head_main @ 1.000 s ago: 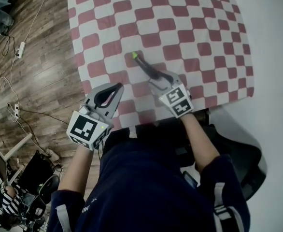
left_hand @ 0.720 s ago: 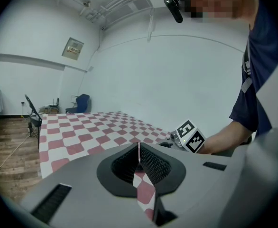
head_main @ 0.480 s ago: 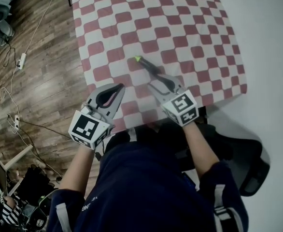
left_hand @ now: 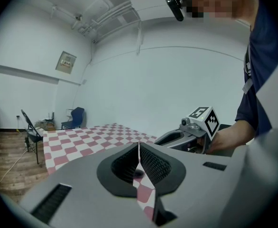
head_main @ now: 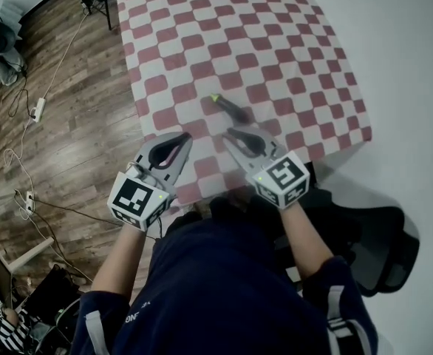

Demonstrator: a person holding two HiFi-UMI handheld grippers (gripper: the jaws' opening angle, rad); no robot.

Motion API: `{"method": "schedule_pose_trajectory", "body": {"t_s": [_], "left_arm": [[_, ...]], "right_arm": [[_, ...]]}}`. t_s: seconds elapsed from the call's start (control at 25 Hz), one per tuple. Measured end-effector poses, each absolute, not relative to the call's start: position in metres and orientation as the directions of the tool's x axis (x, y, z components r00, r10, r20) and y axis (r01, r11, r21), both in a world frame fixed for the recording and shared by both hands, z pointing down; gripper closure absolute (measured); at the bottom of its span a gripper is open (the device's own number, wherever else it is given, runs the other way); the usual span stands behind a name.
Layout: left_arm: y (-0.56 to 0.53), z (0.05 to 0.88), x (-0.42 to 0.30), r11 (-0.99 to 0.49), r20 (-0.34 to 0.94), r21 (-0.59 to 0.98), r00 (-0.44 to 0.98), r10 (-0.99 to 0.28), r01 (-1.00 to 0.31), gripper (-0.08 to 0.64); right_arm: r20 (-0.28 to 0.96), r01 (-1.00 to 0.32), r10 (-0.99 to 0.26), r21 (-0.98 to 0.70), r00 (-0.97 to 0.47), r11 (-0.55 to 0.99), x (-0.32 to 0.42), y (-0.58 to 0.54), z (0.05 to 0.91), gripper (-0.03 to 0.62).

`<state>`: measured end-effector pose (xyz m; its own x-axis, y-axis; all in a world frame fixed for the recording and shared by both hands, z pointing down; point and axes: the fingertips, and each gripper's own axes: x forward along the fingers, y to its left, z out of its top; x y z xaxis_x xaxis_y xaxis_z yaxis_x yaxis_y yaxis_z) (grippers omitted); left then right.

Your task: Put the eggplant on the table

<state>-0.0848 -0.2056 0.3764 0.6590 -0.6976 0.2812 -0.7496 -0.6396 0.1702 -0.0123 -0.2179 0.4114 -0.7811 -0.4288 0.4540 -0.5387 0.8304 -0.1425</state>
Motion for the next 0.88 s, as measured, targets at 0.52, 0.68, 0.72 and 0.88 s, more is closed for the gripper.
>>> {"method": "schedule_pose_trajectory", "body": {"t_s": [0.52, 0.68, 0.72, 0.88], "left_arm": [[-0.171, 0.361, -0.103, -0.663, 0.254, 0.149, 0.676, -0.692, -0.734, 0.528], [-0.164, 0.361, -0.103, -0.671, 0.254, 0.137, 0.681, -0.687, -0.729, 0.528], [-0.162, 0.362, -0.102, -0.673, 0.256, 0.134, 0.682, -0.685, -0.727, 0.528], [-0.157, 0.362, -0.099, -0.673, 0.261, 0.142, 0.684, -0.682, -0.726, 0.528]], "right_arm": [[0.403, -0.58, -0.489, -0.14, -0.774, 0.803, -0.018, -0.176, 0.387, 0.563], [0.377, -0.581, -0.498, -0.146, -0.781, 0.801, -0.019, -0.167, 0.383, 0.569], [0.377, -0.581, -0.498, -0.147, -0.781, 0.8, -0.019, -0.165, 0.383, 0.571], [0.378, -0.581, -0.498, -0.145, -0.78, 0.801, -0.018, -0.16, 0.38, 0.574]]}}
